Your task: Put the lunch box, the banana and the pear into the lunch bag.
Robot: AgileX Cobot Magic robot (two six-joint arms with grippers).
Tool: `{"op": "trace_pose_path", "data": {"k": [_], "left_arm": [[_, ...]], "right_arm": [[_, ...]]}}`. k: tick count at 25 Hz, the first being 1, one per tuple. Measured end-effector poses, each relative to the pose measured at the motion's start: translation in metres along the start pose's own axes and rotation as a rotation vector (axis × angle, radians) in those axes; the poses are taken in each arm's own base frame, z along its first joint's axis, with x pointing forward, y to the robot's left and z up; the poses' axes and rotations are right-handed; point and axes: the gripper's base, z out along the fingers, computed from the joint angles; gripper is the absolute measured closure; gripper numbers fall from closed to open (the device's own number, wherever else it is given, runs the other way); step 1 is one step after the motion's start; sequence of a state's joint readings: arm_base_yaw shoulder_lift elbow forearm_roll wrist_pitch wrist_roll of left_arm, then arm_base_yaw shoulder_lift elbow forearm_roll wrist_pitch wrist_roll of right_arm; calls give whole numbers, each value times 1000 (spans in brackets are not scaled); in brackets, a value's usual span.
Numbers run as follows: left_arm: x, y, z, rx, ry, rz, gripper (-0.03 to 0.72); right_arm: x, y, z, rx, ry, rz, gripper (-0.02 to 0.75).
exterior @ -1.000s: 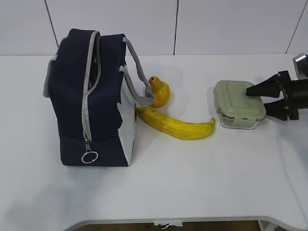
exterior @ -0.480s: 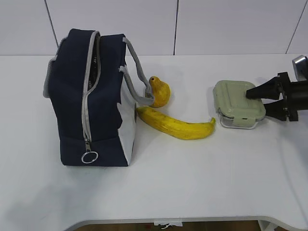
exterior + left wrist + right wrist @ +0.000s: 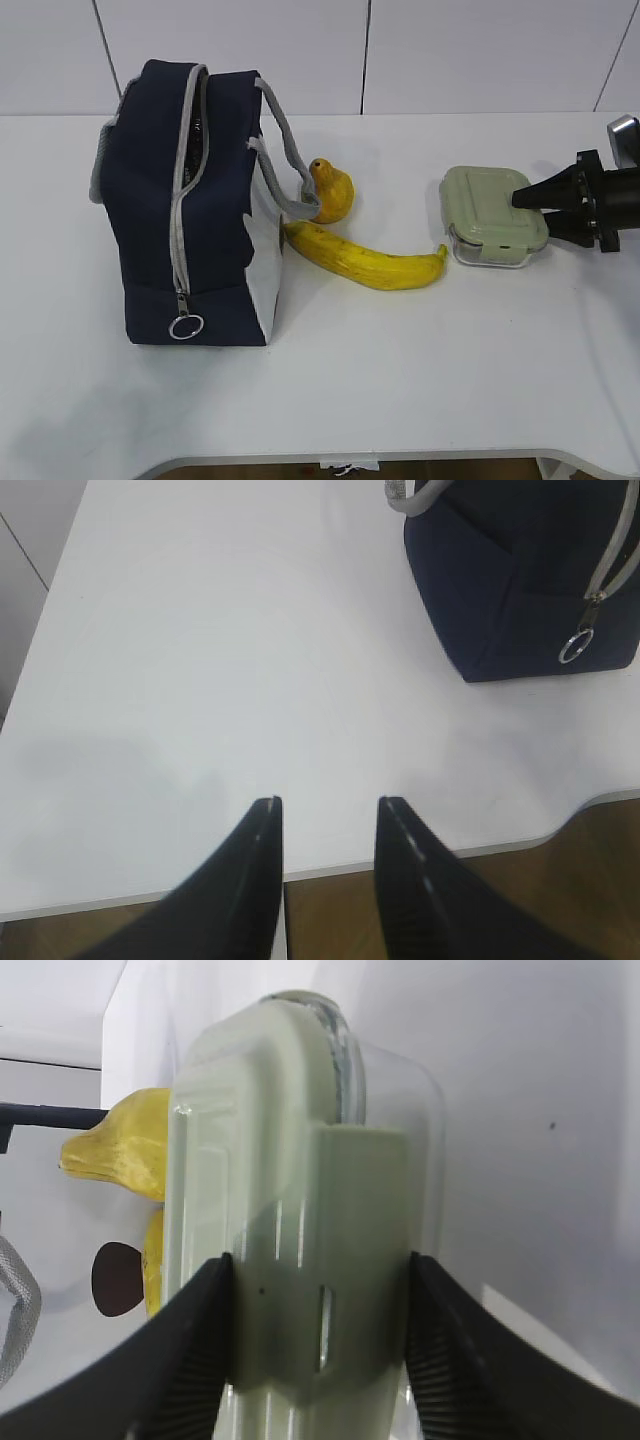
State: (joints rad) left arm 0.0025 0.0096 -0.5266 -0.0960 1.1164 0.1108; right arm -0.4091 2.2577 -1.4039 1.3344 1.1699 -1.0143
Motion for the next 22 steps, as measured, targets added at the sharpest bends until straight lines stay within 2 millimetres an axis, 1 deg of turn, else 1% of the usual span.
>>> {"op": "trace_pose_path", "data": {"k": [6,15,18,20,22], "left_arm": [[0,0,0,0,0,0,448],[0,0,0,3,0,-1,448],[-2,-2,0,22,1,-11,448],[-7,-5,-3,53,-8,-26,448],[-15,-9,-1,106,12,-55,448]], "right_arm": [[0,0,0,-1,-1,1,368],[1,0,-1,14,20,21,370],[1,8,-6,45,42,24,371],[1,14,-11,85,60,13,371],[0,24,-18,117,71,15,371]]}}
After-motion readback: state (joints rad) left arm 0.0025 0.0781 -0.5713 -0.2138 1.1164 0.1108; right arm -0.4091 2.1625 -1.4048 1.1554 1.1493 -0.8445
